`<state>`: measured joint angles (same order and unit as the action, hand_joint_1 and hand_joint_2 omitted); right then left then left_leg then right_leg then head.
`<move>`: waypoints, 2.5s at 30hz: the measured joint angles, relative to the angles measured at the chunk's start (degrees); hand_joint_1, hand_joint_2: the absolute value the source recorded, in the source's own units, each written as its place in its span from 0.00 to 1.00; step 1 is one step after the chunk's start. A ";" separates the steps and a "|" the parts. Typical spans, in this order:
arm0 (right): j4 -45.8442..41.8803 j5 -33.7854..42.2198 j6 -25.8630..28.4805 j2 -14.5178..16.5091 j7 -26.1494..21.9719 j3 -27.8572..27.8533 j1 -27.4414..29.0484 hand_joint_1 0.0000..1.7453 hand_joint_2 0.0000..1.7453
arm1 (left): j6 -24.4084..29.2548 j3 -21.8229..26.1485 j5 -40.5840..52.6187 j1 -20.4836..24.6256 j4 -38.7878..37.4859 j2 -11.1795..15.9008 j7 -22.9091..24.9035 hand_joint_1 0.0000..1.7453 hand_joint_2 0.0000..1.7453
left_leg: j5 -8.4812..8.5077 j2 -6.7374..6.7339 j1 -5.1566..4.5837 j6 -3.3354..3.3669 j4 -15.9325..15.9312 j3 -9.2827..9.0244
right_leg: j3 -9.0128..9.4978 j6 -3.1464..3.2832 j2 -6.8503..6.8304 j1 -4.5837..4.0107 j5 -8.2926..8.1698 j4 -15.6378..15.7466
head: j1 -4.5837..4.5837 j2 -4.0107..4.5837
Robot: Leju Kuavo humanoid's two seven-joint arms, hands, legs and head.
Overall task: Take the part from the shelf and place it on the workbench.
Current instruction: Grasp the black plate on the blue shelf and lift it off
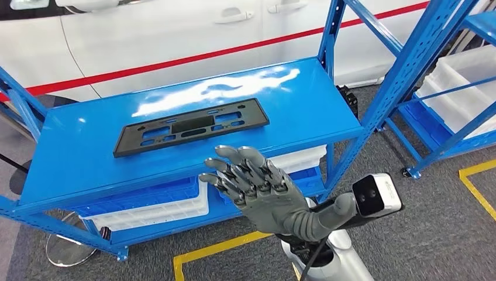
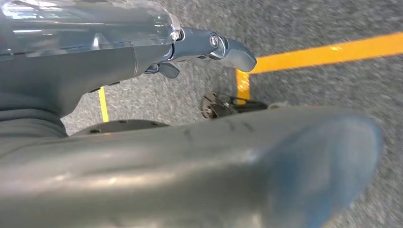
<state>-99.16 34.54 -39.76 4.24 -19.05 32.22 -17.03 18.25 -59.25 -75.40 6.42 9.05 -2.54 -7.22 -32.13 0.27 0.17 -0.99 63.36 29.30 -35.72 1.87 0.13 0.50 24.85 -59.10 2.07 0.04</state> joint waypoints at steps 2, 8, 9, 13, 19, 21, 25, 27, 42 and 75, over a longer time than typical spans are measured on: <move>0.03 -0.02 -0.16 0.09 0.03 0.00 0.21 0.00 0.00 | 0.00 0.00 -0.03 -0.08 0.00 0.00 -0.02 0.00 0.00 | -2.46 0.00 0.12 -0.42 7.27 4.94 | 1.08 0.18 -0.01 -0.02 0.97 0.04 | 0.05 0.00; 0.28 -0.32 -0.32 0.15 0.08 -0.01 0.99 0.00 0.00 | -0.02 0.00 -0.31 -0.57 -0.10 0.12 -0.01 0.00 0.00 | 6.28 0.02 -0.27 0.82 -0.48 7.82 | 5.93 -0.09 0.54 -0.20 4.47 -0.06 | 0.00 0.00; 0.36 -0.46 -0.26 0.18 0.12 -0.02 1.08 0.00 0.00 | -0.03 0.00 -0.36 -0.63 -0.17 0.20 -0.02 0.00 0.00 | 8.42 0.05 -0.54 1.23 -2.90 7.40 | 6.32 -0.34 0.61 -0.25 4.98 -0.12 | -0.02 0.00; 0.50 -0.90 -0.11 0.37 0.15 -0.13 1.22 0.00 0.00 | -0.15 0.00 -0.57 -0.49 -0.25 0.26 -0.02 0.00 0.00 | 9.09 0.14 -0.68 1.90 -4.62 6.93 | 6.68 -1.57 0.79 -0.33 6.33 -0.12 | -0.02 -0.01; 0.57 -1.13 -0.15 0.42 0.06 -0.63 1.46 0.00 0.00 | -0.30 0.00 -0.58 -0.17 -0.24 0.26 -0.06 0.00 0.00 | 8.23 0.10 -0.27 2.86 -5.89 5.15 | -2.86 -2.65 0.36 -0.07 12.28 -16.17 | -0.11 0.00; 0.64 -1.33 -0.15 0.42 0.03 -0.74 1.53 0.00 0.00 | -0.36 0.00 -0.52 -0.17 -0.24 0.22 -0.04 0.00 0.00 | 7.59 0.19 -0.18 2.64 -5.68 4.52 | -2.98 -2.82 0.23 0.17 8.41 -13.44 | -0.12 0.00; 0.73 -1.91 -0.13 0.41 -0.06 -0.98 1.58 0.00 0.00 | -0.42 -0.02 -0.35 -0.09 -0.26 0.21 0.03 0.00 0.00 | 6.13 0.32 -0.37 1.59 -4.68 3.86 | 1.09 -2.30 0.16 0.24 1.81 -1.66 | -0.09 0.00; 0.76 -2.06 -0.10 0.40 -0.11 -1.03 1.67 0.00 0.00 | -0.43 -0.08 -0.21 -0.07 -0.26 0.22 0.05 0.00 0.00 | 5.95 0.27 -0.46 1.08 -4.60 4.00 | 1.08 -1.63 0.33 0.14 2.01 -1.13 | -0.05 0.00; 0.41 -2.91 0.58 0.48 -0.81 -1.07 2.32 0.00 0.00 | -0.44 -1.04 0.21 0.05 -0.26 0.35 0.48 0.00 0.00 | 6.34 0.11 -0.33 0.86 -4.86 4.13 | 2.72 -1.56 0.10 0.34 2.78 -0.32 | -0.03 0.00; 0.60 -3.27 -1.07 -0.19 -1.97 -1.13 3.17 0.00 0.00 | -0.42 -1.95 0.63 -0.03 -0.26 0.22 0.74 0.00 0.00 | 6.67 0.04 0.09 1.69 -5.86 3.46 | 3.33 -2.36 -0.09 0.22 3.64 -0.57 | -0.11 0.00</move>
<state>-98.56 31.27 -40.83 4.05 -21.03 31.09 -13.86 17.84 -61.21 -74.76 6.39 8.79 -2.32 -6.48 -25.46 0.31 0.25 0.70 57.50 32.76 -32.39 -0.49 0.04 0.72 28.49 -59.67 1.96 0.04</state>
